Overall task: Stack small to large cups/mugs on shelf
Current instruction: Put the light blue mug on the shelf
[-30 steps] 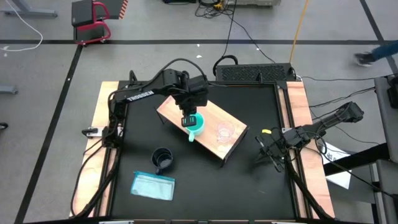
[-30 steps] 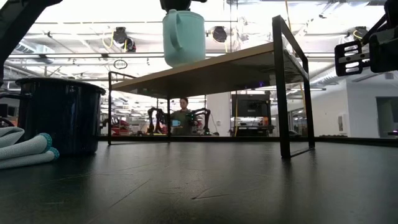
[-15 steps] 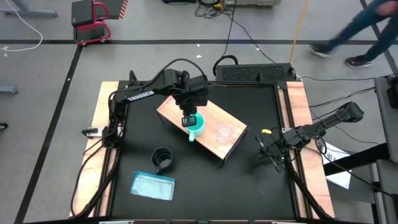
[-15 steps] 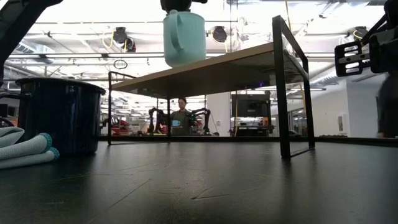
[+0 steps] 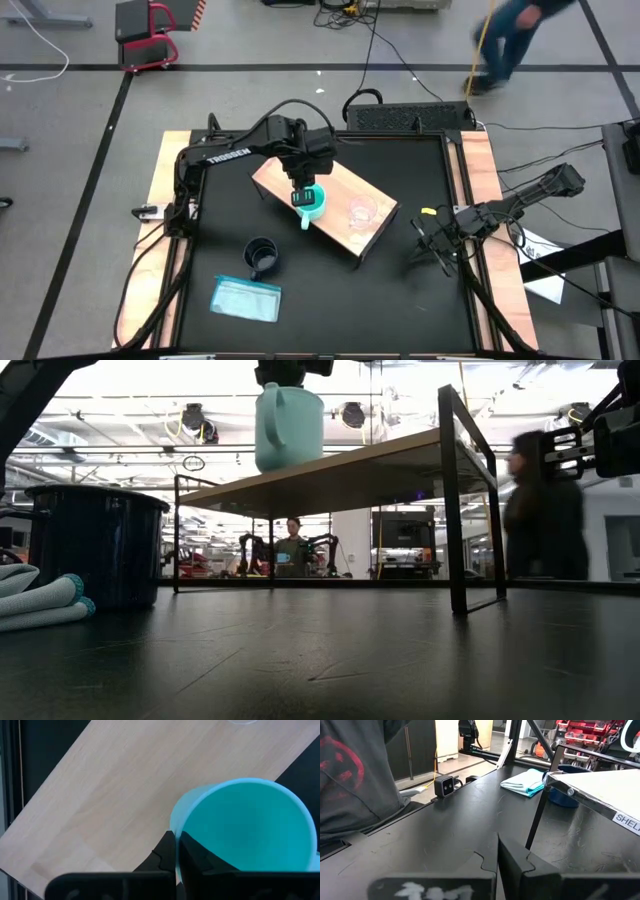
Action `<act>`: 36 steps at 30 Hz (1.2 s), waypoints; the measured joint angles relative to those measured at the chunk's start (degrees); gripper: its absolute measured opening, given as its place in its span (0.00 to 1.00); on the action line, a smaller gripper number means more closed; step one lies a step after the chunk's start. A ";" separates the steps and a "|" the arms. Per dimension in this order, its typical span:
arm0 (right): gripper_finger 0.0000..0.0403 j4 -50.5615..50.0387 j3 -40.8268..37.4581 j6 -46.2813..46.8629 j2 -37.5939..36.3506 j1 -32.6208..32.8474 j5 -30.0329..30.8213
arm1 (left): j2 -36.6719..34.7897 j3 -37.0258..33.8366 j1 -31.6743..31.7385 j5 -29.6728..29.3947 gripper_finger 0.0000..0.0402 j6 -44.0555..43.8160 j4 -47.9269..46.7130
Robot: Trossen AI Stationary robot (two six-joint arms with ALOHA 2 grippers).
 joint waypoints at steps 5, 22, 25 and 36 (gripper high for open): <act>0.00 0.00 0.00 0.00 0.00 0.00 0.00 | 0.00 -0.04 0.00 0.00 0.01 0.11 -0.05; 0.00 0.00 0.00 0.00 0.00 0.00 0.00 | 0.07 -0.11 0.02 -1.52 0.01 0.85 -0.02; 0.00 0.00 0.00 0.00 0.00 0.00 0.00 | 0.09 -0.14 0.11 -1.62 0.01 1.07 0.28; 0.00 -0.42 0.00 0.04 0.02 0.00 0.00 | 0.13 -0.17 0.15 -2.97 0.01 2.19 1.63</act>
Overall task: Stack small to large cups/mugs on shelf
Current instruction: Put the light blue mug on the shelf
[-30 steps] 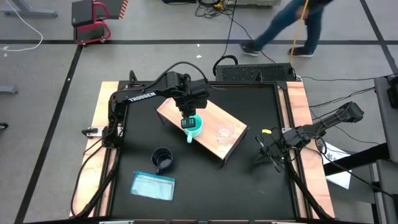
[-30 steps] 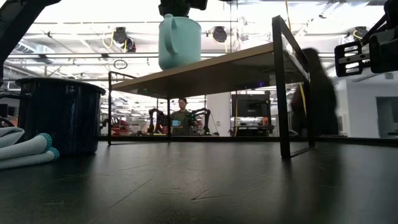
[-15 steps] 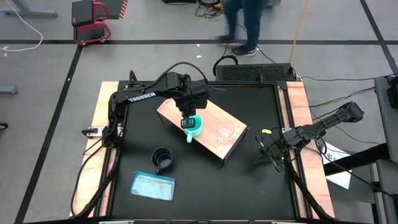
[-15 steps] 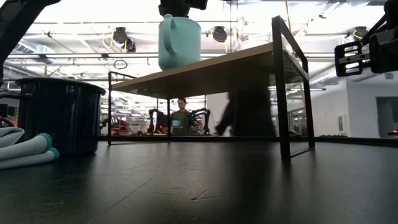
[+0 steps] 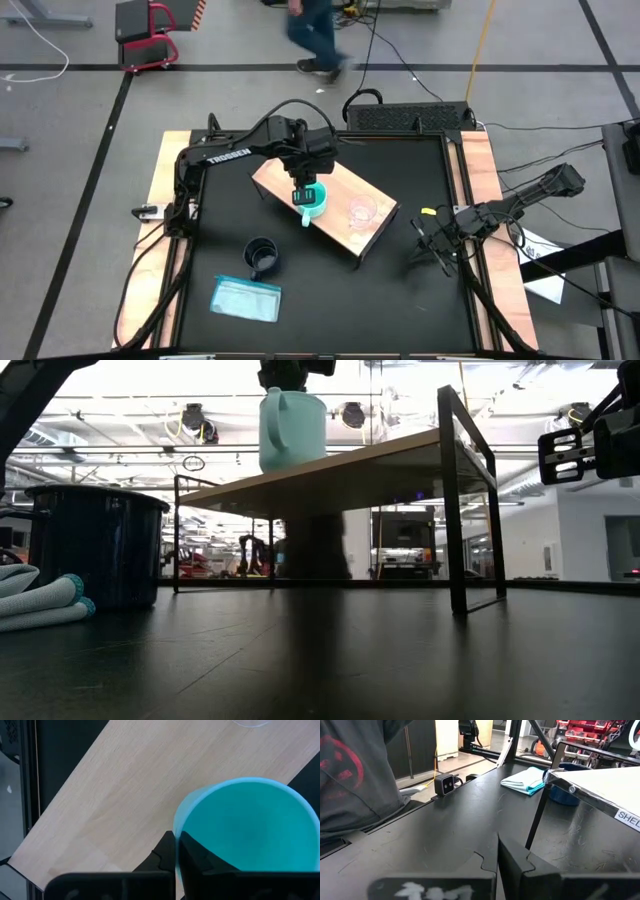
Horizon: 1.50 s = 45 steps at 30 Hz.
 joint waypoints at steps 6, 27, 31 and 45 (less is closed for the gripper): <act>0.00 0.00 0.00 0.00 0.00 0.00 -0.02 | 0.00 -0.02 0.00 0.00 0.01 0.04 -0.02; 0.00 -0.46 0.00 0.42 0.00 0.01 -0.02 | 0.37 -0.24 -0.01 -1.90 0.14 -0.04 -0.18; 0.00 -0.44 0.00 0.46 0.00 0.02 -0.04 | 0.35 -0.22 -0.04 -1.86 0.16 -0.02 -0.13; 0.00 -0.44 -0.01 0.79 0.00 0.01 -0.04 | 0.22 -0.13 -0.92 -1.53 0.16 -0.44 -0.35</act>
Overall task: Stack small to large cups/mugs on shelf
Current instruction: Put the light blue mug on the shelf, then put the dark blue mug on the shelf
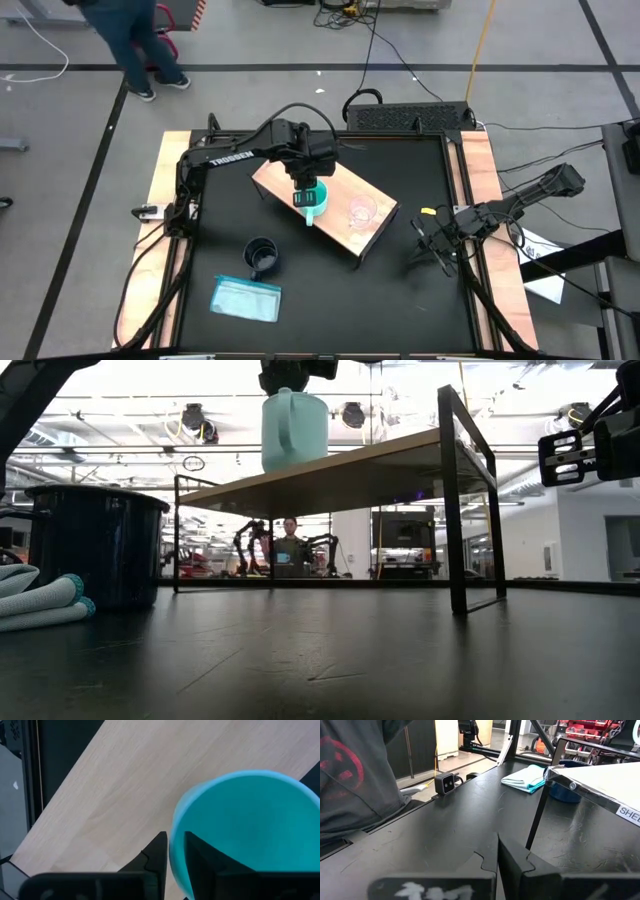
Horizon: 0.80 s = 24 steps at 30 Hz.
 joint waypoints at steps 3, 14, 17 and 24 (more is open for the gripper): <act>0.00 0.01 -0.16 0.02 0.00 -0.01 0.00 | -0.02 0.04 0.00 0.00 0.16 0.07 0.00; 0.00 1.36 -1.89 0.67 0.00 0.01 -0.02 | -0.13 0.06 0.00 0.27 0.18 0.65 0.02; 0.00 1.40 -1.89 0.61 0.00 0.01 -0.02 | -0.13 0.09 0.00 0.42 0.21 0.66 0.00; 0.00 1.38 -1.87 0.63 0.00 0.01 -0.02 | -0.13 0.10 0.00 0.37 0.33 0.81 0.00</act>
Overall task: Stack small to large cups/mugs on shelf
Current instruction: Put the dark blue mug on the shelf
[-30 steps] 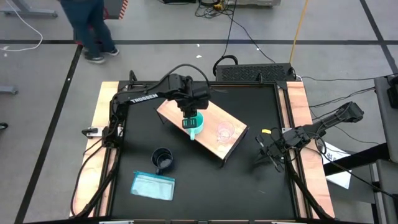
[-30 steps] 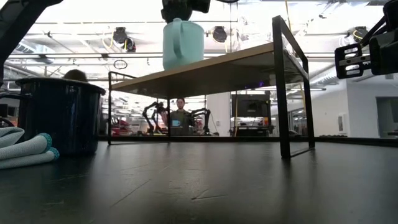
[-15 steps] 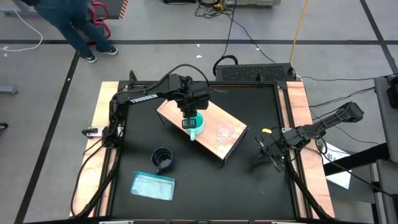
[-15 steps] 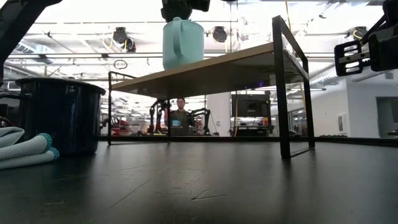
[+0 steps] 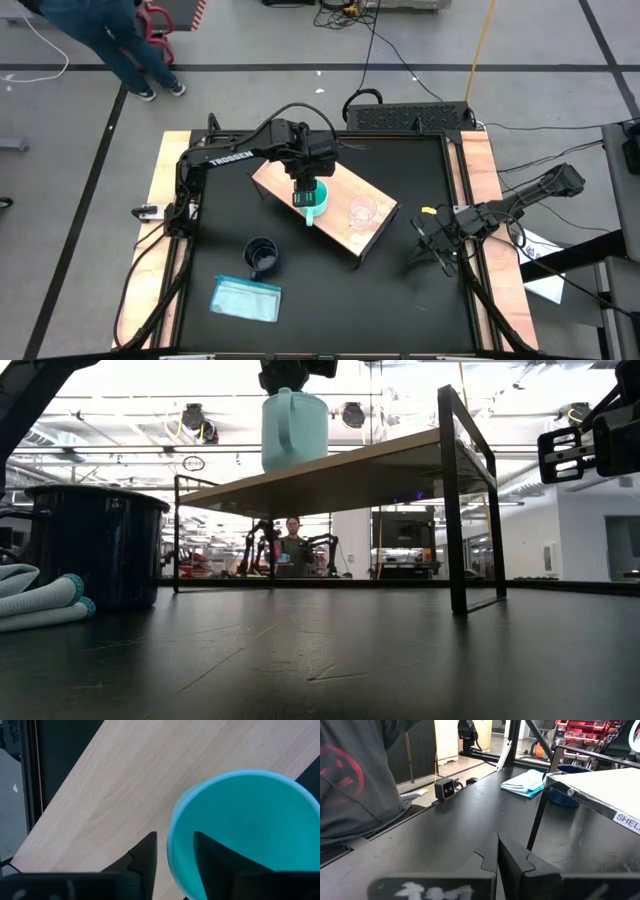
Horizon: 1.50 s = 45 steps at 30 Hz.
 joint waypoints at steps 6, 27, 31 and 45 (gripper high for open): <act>0.00 0.00 0.00 0.00 0.00 0.00 0.00 | -0.02 0.00 0.00 -0.02 0.36 -0.01 0.02; 0.00 0.17 0.00 0.00 -0.02 -0.01 -0.01 | -5.04 4.59 -1.22 1.03 0.36 -0.45 -0.90; 0.00 0.26 0.00 0.02 0.00 0.00 0.00 | -7.40 4.57 -1.25 -0.13 0.36 -2.03 -1.32; 0.00 0.44 0.00 0.44 -0.02 -0.02 -0.02 | -15.25 4.55 -2.15 -1.55 0.36 -5.15 -1.60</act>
